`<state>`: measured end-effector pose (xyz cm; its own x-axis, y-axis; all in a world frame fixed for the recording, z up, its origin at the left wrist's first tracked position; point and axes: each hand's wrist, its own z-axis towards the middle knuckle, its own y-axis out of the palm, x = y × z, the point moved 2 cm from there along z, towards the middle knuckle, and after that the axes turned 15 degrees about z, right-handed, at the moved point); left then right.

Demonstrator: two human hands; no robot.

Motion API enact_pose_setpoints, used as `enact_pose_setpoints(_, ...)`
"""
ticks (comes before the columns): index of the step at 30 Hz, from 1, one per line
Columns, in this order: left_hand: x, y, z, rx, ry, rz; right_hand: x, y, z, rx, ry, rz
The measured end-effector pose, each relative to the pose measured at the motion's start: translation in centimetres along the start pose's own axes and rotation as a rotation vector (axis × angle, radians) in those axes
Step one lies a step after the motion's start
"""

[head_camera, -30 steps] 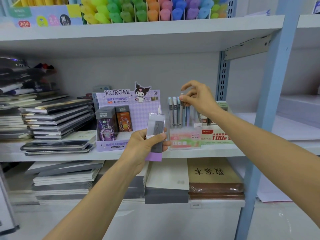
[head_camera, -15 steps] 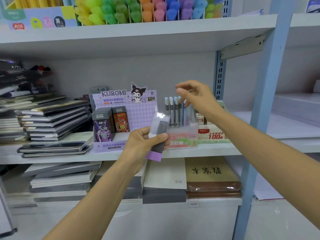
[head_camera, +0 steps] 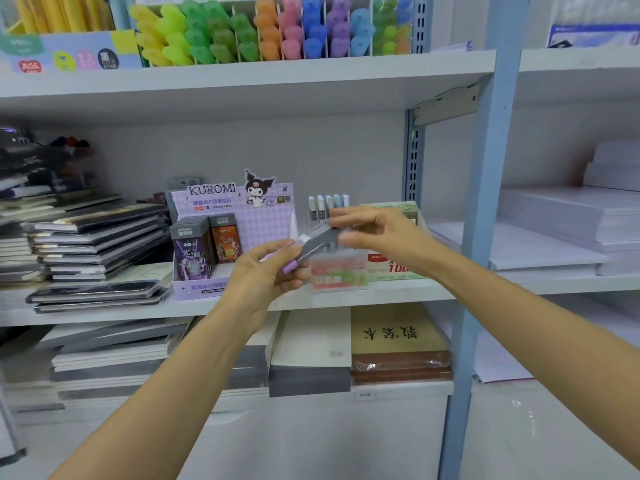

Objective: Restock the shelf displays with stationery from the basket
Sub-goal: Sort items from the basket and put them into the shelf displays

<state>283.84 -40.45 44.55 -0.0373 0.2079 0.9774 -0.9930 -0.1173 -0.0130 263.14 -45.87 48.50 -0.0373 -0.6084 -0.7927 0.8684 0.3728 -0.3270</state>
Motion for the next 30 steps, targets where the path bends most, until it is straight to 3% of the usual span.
enact_pose_setpoints(2,0.6,-0.1,-0.2,0.047,-0.011,-0.057,0.5,0.5,-0.5,-0.006,-0.025,-0.049)
enact_pose_setpoints(6,1.3,-0.3,-0.7,0.015,0.024,-0.22,0.8,1.6,-0.8,0.135,-0.074,0.126)
enact_pose_setpoints(11,0.3,-1.1,-1.5,0.078,0.194,0.183,0.6,4.4,-0.9,0.078,0.039,0.296)
enact_pose_setpoints(14,-0.2,-2.7,-1.8,0.11,0.242,0.307,0.0,5.7,-0.6,0.05,0.062,0.156)
enact_pose_setpoints(19,-0.7,-4.2,-2.4,0.062,0.395,0.742,-2.6,9.5,1.9,-0.029,-0.043,-0.013)
enact_pose_setpoints(22,-1.6,-5.5,-2.6,0.135,0.411,0.874,-3.4,11.2,3.3,-0.088,-0.078,-0.097)
enact_pose_setpoints(24,-2.1,-7.3,-2.7,0.244,0.464,0.995,-3.6,11.3,4.3,-0.008,-0.066,-0.044)
enact_pose_setpoints(26,-2.9,-8.7,-2.6,0.319,0.55,1.276,-3.6,10.8,5.4,0.134,-0.058,0.018)
enact_pose_setpoints(30,-5.2,-9.8,-1.6,0.204,0.431,1.765,-3.1,10.5,8.3,0.304,-0.083,0.023)
